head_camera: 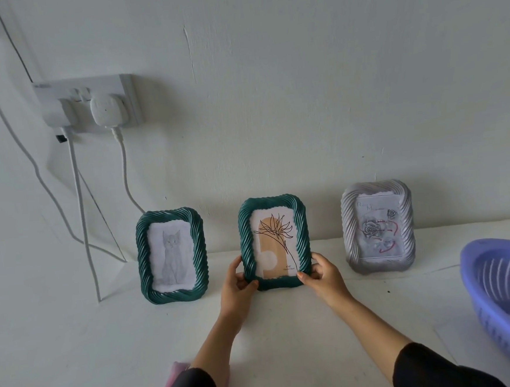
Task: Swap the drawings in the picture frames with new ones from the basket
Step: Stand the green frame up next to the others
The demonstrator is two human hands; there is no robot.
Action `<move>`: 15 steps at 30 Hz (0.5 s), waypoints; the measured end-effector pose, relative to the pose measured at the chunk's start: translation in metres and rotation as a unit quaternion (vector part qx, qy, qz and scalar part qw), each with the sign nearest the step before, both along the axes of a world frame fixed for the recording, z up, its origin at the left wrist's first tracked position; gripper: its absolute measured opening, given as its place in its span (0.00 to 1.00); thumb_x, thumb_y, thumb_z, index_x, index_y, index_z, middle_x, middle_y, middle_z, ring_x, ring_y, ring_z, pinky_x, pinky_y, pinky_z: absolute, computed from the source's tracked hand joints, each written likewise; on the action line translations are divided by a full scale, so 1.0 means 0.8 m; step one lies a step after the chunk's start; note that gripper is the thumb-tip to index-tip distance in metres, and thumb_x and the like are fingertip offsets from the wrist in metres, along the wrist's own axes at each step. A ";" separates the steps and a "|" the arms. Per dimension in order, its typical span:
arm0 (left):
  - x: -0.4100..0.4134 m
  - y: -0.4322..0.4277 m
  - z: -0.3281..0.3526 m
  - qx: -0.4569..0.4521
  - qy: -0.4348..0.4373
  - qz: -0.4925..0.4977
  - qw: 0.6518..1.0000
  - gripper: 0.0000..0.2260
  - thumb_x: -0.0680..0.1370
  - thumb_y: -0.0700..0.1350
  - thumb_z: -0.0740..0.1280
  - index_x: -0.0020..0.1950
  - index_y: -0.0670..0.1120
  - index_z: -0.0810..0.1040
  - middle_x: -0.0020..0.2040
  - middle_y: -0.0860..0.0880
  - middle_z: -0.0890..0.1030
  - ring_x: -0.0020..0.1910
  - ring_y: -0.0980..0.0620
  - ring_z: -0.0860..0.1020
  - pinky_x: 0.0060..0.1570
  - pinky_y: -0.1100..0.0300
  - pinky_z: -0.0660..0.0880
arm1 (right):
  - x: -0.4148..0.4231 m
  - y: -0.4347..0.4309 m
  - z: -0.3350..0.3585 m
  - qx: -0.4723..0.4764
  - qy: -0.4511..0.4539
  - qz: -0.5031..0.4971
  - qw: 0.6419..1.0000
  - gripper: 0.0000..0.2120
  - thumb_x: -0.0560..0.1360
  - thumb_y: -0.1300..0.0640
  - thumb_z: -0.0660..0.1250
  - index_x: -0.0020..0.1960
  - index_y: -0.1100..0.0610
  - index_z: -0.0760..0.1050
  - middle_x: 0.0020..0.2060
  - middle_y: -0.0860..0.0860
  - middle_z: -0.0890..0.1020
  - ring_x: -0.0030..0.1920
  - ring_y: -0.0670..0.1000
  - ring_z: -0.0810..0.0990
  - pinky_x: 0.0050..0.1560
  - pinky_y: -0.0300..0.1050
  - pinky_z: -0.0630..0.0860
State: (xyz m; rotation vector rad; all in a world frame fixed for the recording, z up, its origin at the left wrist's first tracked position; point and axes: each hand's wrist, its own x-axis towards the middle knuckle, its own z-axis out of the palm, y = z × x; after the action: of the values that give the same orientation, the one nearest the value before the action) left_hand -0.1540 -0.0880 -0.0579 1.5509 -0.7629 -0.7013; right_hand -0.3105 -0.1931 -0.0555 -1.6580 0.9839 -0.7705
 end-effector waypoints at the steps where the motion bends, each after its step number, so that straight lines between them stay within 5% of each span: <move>1: 0.000 0.000 -0.001 -0.001 0.000 -0.001 1.000 0.27 0.75 0.29 0.63 0.70 0.49 0.64 0.45 0.44 0.79 0.43 0.50 0.78 0.43 0.66 0.73 | 0.000 0.000 0.000 0.002 0.000 -0.001 1.000 0.25 0.72 0.66 0.68 0.68 0.60 0.67 0.53 0.58 0.82 0.52 0.53 0.80 0.57 0.47 0.77; 15: 0.002 -0.001 -0.002 0.003 0.002 0.004 1.000 0.27 0.76 0.29 0.63 0.71 0.48 0.63 0.49 0.40 0.80 0.48 0.46 0.79 0.46 0.64 0.75 | 0.001 -0.003 0.001 0.004 0.015 0.006 1.000 0.26 0.73 0.64 0.68 0.69 0.59 0.66 0.55 0.58 0.81 0.53 0.53 0.80 0.56 0.46 0.77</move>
State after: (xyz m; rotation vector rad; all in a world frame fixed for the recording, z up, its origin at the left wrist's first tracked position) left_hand -0.1527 -0.0887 -0.0596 1.5567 -0.7511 -0.7021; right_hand -0.3098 -0.1952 -0.0551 -1.6705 0.9969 -0.7344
